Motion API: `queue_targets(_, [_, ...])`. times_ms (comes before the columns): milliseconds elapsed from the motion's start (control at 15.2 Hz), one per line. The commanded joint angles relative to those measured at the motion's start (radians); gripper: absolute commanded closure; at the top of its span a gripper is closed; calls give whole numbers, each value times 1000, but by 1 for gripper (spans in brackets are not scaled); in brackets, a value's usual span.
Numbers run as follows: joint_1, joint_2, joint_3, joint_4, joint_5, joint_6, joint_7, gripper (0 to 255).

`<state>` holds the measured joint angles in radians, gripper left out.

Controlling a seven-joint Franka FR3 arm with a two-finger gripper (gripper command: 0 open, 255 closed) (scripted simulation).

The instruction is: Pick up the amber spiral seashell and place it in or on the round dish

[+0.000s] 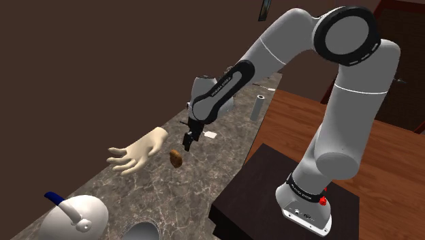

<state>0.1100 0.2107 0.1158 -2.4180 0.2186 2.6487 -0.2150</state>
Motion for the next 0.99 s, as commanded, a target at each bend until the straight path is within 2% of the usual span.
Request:
queue_targets(0, [7,89,5,53,0,41,-2,0])
queue_targets(396, [25,318,10,216,-10,120,-11,0])
queue_targets(924, [34,424,12,256,-9,186,-14,0])
